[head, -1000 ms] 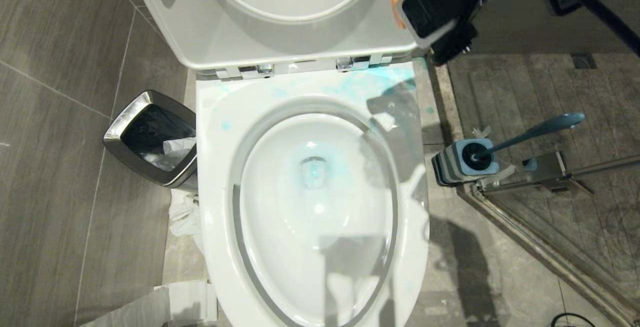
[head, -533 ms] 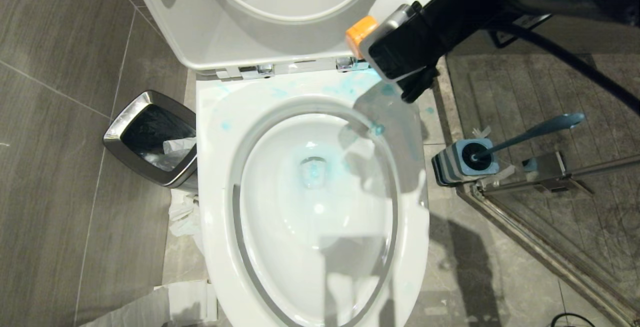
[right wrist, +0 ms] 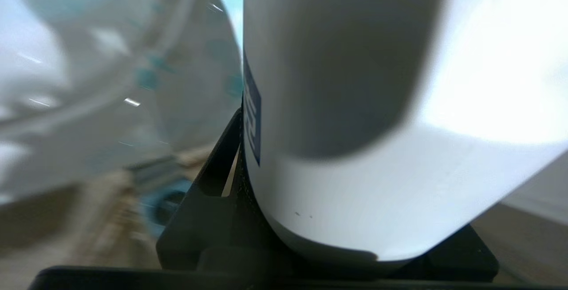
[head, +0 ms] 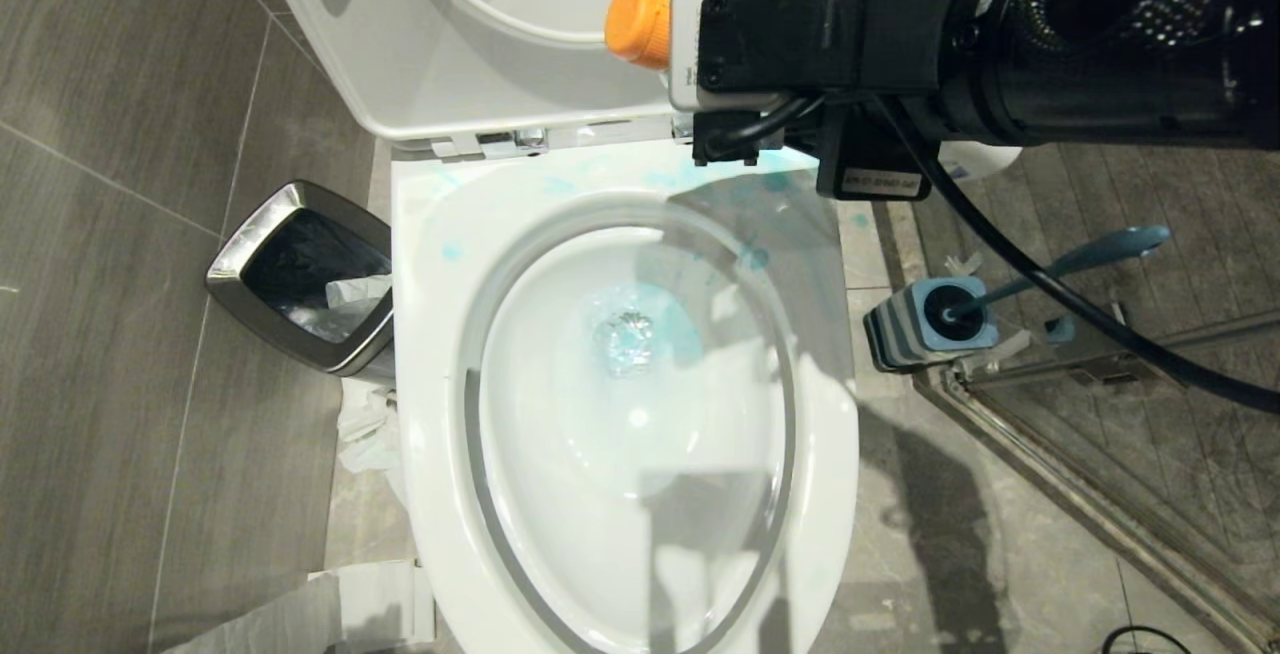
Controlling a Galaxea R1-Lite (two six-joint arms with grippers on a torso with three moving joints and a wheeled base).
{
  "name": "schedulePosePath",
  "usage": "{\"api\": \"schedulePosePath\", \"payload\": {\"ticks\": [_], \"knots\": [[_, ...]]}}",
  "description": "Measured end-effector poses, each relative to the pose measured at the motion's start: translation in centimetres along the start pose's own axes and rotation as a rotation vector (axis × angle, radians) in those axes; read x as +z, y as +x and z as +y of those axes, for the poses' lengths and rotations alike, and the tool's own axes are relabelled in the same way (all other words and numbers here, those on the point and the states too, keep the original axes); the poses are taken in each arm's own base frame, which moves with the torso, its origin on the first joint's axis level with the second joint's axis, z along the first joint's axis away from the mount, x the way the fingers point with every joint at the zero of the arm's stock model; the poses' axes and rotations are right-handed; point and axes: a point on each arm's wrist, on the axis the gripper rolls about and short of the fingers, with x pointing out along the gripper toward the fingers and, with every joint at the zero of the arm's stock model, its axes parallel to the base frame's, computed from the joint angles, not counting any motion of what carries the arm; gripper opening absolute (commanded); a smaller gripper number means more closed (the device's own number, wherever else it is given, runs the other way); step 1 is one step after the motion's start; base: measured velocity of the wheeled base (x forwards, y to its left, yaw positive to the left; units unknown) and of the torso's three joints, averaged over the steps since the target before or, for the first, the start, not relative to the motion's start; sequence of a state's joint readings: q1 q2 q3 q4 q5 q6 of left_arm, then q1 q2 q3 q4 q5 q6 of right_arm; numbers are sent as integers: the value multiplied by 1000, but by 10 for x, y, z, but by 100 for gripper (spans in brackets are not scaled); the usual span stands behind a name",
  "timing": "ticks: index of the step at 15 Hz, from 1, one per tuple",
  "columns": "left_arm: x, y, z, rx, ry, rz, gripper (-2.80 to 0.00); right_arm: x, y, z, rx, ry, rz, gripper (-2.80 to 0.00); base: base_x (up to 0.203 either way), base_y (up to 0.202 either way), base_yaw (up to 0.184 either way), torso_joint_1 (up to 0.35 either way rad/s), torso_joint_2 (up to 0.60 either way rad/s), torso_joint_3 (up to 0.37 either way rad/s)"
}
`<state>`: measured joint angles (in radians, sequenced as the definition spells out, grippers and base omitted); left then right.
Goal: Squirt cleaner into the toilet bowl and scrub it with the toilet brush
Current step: Pour in the cleaning agent, then place the cleaning agent on the floor
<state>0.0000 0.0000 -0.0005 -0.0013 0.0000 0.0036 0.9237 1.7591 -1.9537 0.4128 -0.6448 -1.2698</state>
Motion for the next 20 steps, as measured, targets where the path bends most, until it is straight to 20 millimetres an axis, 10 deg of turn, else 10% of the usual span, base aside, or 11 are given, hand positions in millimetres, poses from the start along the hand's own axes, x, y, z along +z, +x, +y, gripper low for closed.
{"api": "schedulePosePath", "payload": {"ticks": [10,14,20], "knots": [[0,0,0,0,-1,0,-280,-104,-53,-12,271,1084,45,-280,0,0,0,0,0,0],[0,0,0,0,-1,0,-280,-146,-74,-6,182,1186,173,-280,0,0,0,0,0,0],[0,0,0,0,0,0,-280,-163,-54,-7,-189,1236,406,-280,0,0,0,0,0,0]]}}
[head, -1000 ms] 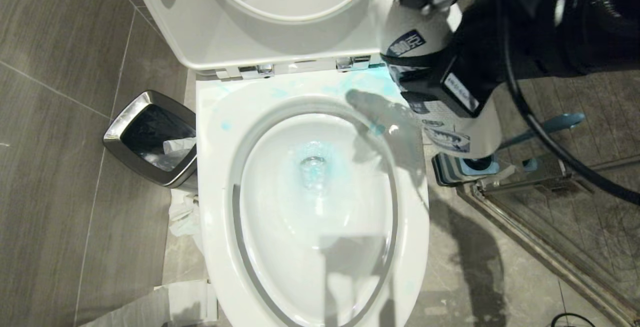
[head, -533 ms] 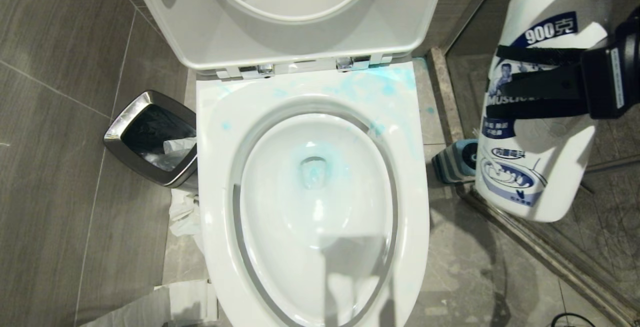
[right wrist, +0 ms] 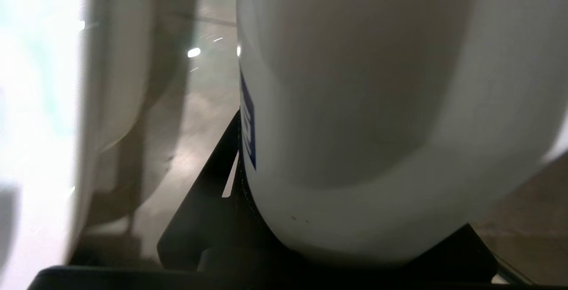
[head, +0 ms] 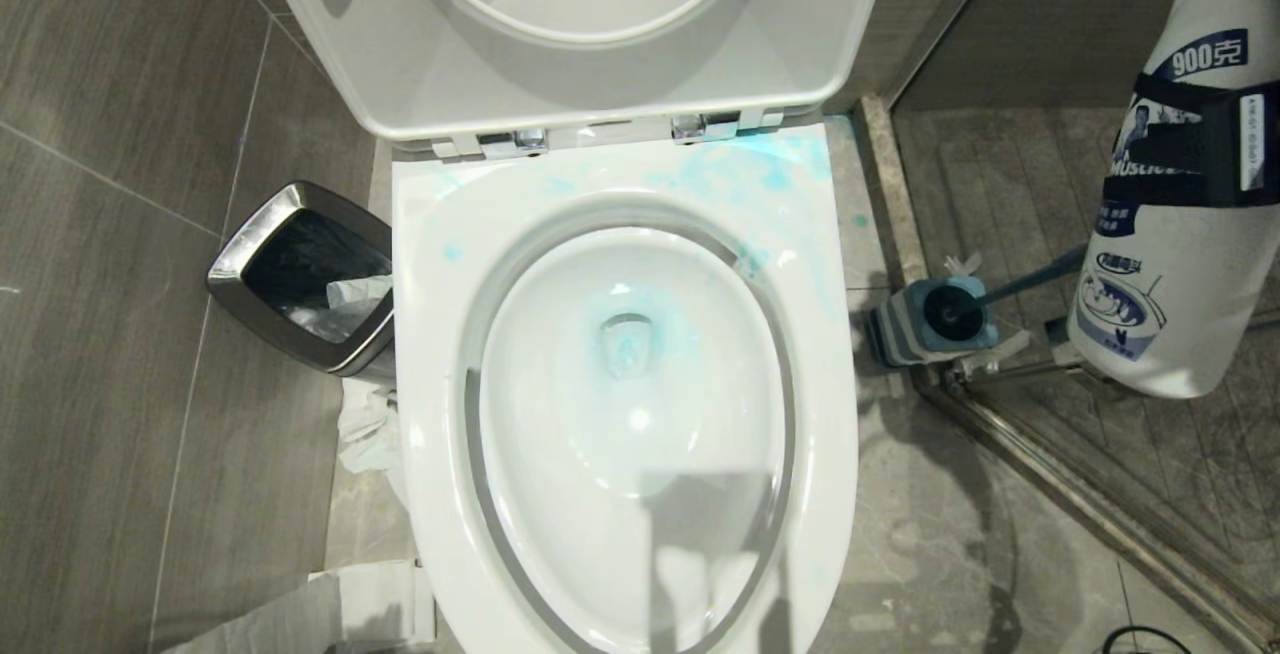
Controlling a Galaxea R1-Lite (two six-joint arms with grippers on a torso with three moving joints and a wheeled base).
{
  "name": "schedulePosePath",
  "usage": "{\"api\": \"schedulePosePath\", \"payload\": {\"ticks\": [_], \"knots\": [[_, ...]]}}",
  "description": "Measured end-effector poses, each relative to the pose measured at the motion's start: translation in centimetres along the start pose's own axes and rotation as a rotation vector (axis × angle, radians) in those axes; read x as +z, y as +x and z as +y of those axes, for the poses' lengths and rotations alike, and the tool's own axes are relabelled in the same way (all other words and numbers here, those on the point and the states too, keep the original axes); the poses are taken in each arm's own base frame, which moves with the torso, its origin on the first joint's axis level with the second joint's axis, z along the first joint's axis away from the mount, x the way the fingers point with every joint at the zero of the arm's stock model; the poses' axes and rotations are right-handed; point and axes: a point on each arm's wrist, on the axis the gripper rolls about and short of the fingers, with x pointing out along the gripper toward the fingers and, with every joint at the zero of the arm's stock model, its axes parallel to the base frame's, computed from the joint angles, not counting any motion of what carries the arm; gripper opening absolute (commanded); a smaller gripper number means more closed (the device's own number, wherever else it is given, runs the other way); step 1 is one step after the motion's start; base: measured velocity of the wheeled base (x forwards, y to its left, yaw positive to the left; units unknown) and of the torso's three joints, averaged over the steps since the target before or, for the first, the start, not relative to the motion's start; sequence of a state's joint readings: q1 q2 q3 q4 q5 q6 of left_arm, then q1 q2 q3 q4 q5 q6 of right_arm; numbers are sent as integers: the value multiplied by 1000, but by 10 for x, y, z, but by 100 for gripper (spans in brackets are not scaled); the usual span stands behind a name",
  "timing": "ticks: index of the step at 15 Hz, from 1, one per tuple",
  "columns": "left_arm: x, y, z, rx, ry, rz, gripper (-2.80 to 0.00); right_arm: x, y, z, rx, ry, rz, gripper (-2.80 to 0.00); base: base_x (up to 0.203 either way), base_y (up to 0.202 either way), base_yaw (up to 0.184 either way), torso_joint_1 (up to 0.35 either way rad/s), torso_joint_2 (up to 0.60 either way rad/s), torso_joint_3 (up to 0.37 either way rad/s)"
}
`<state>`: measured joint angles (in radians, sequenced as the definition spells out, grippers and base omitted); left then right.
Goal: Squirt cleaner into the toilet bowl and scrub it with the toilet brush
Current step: Place the cleaning agent on the floor
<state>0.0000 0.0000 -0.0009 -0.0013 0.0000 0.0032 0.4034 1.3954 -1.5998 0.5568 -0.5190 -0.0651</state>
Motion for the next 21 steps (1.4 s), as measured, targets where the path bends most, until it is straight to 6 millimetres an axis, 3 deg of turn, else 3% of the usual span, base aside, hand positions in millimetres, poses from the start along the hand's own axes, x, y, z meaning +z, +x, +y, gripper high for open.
{"api": "schedulePosePath", "payload": {"ticks": [6,11,15,19,21], "knots": [[0,0,0,0,0,0,-280,13,53,29,-91,114,-242,-280,0,0,0,0,0,0],[0,0,0,0,0,0,-280,4,78,46,-110,-51,-325,-280,0,0,0,0,0,0],[0,0,0,-1,0,0,-280,6,97,40,-61,-90,-433,-280,0,0,0,0,0,0],[0,0,0,0,0,0,-280,-1,117,17,80,-135,-513,-280,0,0,0,0,0,0],[0,0,0,0,0,0,-280,0,123,15,52,-114,-575,-280,0,0,0,0,0,0]]}}
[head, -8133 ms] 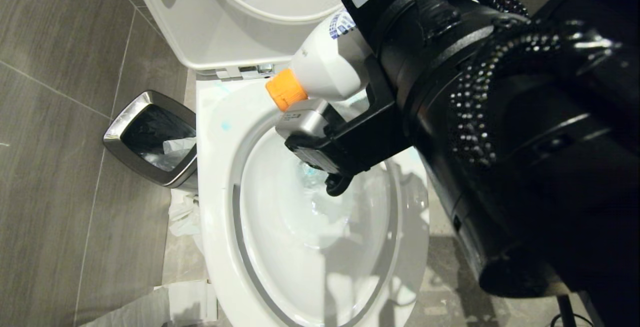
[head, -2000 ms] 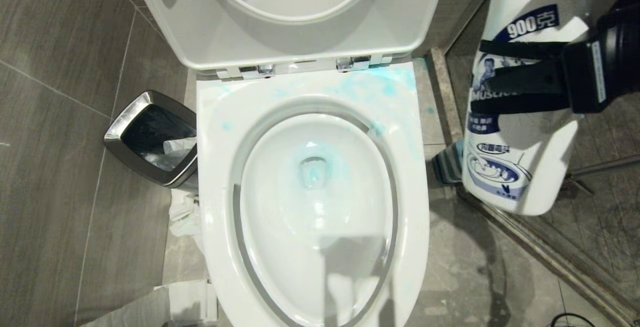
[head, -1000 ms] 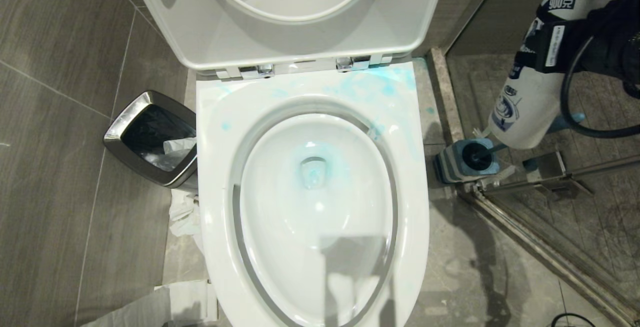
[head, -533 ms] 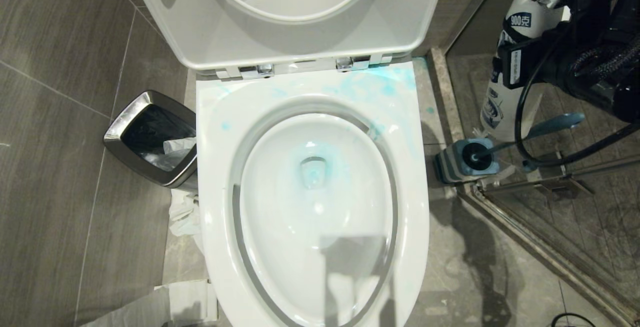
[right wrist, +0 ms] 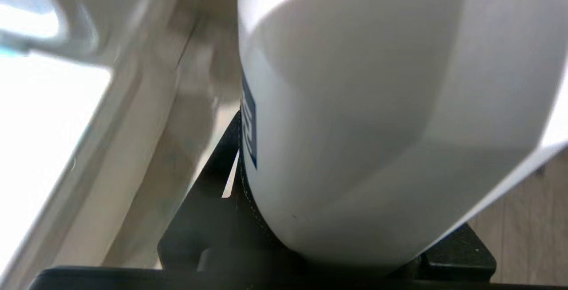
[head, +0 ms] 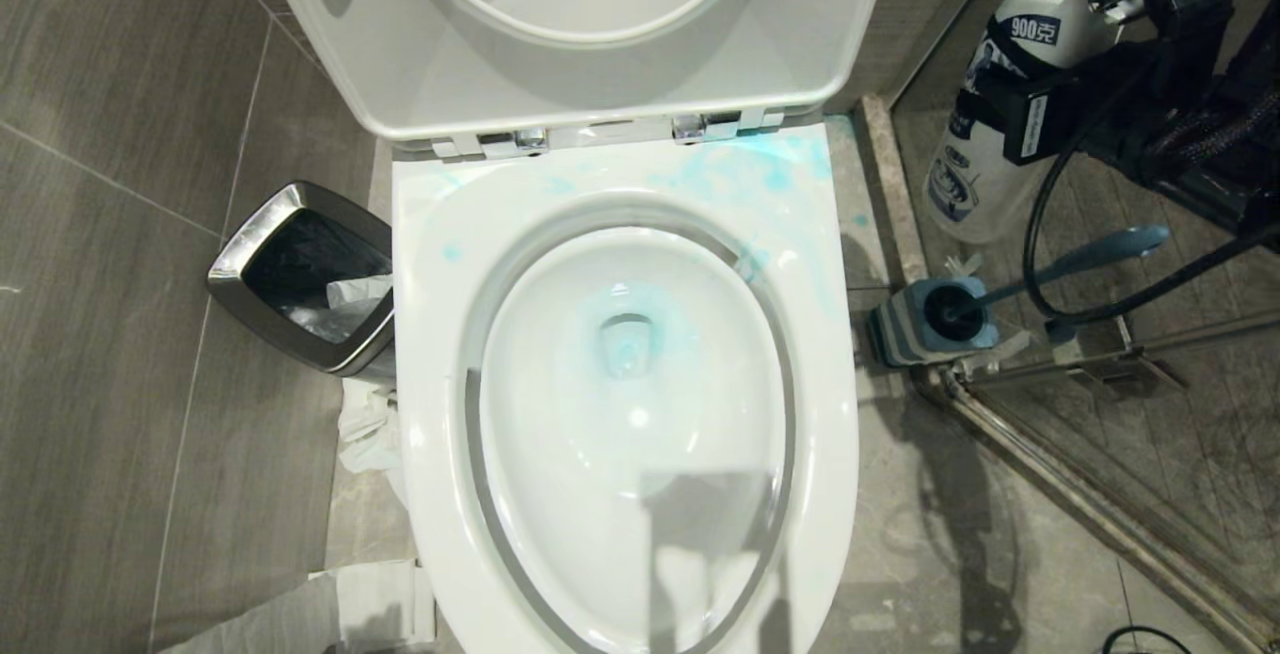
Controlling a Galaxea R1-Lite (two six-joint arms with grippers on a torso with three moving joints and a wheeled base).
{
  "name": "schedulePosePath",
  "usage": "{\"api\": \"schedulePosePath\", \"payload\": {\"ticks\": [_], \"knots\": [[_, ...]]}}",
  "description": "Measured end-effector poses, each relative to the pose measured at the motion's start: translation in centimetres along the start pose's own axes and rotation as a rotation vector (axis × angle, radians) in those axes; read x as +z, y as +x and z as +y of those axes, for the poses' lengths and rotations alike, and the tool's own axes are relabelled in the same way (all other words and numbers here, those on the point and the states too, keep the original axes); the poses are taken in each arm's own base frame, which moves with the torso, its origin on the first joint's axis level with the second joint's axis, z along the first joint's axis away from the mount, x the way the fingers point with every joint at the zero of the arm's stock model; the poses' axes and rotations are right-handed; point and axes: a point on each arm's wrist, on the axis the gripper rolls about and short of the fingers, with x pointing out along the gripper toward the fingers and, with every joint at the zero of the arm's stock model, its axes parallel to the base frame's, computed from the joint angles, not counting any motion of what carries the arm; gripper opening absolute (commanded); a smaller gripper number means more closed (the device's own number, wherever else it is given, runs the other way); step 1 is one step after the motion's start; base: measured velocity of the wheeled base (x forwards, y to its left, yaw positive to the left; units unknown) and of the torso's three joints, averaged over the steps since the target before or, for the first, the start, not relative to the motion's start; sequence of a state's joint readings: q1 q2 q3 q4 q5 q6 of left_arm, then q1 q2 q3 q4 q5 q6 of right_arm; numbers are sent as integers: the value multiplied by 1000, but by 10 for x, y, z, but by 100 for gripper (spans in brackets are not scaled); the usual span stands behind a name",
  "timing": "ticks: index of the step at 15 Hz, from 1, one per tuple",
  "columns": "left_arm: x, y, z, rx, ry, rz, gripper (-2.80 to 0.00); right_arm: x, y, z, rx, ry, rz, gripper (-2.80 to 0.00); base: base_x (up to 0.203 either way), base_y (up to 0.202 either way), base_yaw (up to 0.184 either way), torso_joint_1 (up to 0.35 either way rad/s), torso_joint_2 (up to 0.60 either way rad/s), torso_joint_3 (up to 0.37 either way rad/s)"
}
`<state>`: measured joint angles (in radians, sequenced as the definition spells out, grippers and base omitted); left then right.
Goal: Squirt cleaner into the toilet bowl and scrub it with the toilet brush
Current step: Place the cleaning agent on the floor
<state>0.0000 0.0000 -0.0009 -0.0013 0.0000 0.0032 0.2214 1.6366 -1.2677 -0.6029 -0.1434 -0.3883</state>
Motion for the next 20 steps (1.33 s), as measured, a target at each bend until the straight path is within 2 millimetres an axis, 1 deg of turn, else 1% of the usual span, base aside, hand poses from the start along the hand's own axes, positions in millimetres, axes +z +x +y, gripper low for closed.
{"api": "schedulePosePath", "payload": {"ticks": [2,4,7,10,13,15,20], "knots": [[0,0,0,0,0,0,-280,-6,6,0,-64,9,-48,-280,0,0,0,0,0,0],[0,0,0,0,0,0,-280,-14,13,3,-85,14,-74,-280,0,0,0,0,0,0],[0,0,0,0,0,0,-280,-28,25,11,-71,13,-45,-280,0,0,0,0,0,0],[0,0,0,0,0,0,-280,-40,37,18,-75,13,-54,-280,0,0,0,0,0,0],[0,0,0,0,0,0,-280,-57,47,23,-75,5,-31,-280,0,0,0,0,0,0],[0,0,0,0,1,0,-280,-64,51,23,-75,0,-17,-280,0,0,0,0,0,0],[0,0,0,-1,6,5,-280,-72,56,25,-76,-5,1,-280,0,0,0,0,-1,-10]]}}
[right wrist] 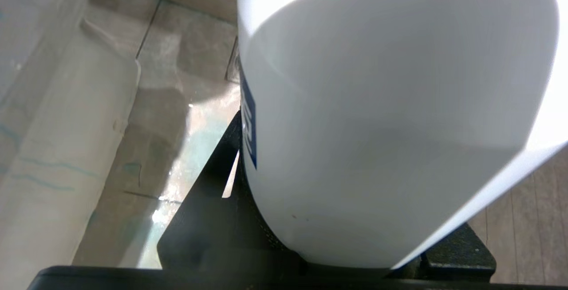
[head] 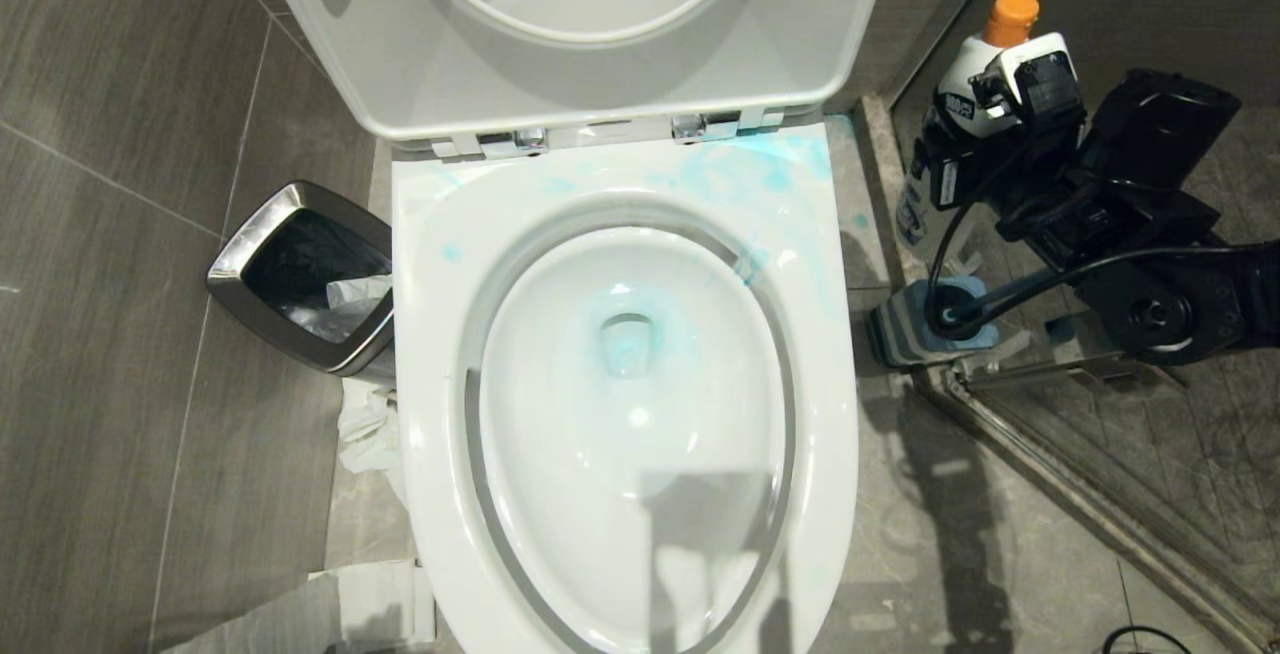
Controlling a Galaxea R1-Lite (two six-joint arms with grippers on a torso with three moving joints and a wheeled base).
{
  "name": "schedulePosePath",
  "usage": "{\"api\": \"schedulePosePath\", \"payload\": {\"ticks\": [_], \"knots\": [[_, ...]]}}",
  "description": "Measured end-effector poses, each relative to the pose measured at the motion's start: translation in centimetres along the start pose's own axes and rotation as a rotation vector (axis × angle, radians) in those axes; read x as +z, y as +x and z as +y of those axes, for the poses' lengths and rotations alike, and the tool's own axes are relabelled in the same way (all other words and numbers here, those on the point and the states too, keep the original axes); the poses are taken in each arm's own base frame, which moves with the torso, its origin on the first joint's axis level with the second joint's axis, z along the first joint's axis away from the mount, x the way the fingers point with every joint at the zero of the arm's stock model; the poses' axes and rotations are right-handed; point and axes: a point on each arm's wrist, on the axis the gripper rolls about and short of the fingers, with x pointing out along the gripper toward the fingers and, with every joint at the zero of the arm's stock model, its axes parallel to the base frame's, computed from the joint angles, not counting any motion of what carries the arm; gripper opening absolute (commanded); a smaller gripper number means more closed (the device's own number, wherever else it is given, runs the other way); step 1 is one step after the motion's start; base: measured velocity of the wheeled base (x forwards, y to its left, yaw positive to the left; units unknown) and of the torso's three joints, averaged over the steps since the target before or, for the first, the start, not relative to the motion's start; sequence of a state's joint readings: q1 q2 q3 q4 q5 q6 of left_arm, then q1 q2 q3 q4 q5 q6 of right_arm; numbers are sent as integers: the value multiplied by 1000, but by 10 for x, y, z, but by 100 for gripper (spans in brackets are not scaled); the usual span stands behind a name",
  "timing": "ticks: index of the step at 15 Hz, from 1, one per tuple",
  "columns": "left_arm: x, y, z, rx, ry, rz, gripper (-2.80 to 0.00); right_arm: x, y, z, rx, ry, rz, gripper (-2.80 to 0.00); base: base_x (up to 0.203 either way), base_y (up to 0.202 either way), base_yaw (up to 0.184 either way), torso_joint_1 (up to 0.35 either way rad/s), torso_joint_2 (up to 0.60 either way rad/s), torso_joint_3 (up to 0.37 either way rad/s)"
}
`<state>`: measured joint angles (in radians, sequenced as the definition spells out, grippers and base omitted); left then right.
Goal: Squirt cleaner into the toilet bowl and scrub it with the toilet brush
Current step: Place the cleaning agent on the floor
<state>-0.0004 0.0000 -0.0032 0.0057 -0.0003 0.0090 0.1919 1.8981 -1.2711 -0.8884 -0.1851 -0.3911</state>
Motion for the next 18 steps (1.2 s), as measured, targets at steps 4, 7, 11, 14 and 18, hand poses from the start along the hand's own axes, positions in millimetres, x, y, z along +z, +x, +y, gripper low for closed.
{"api": "schedulePosePath", "payload": {"ticks": [4,7,11,14,18], "knots": [[0,0,0,0,0,0,-280,-10,11,6,1,-2,12,-280,0,0,0,1,4,-157],[0,0,0,0,1,-1,-280,-13,27,11,-19,5,-14,-280,0,0,0,0,2,-195],[0,0,0,0,-1,-3,-280,-13,51,24,-48,26,-89,-280,0,0,0,2,2,-198],[0,0,0,0,-5,-6,-280,-17,64,40,-58,38,-107,-280,0,0,0,3,1,-197],[0,0,0,0,-5,-5,-280,-20,82,57,-57,54,-146,-280,0,0,0,3,3,-135]]}}
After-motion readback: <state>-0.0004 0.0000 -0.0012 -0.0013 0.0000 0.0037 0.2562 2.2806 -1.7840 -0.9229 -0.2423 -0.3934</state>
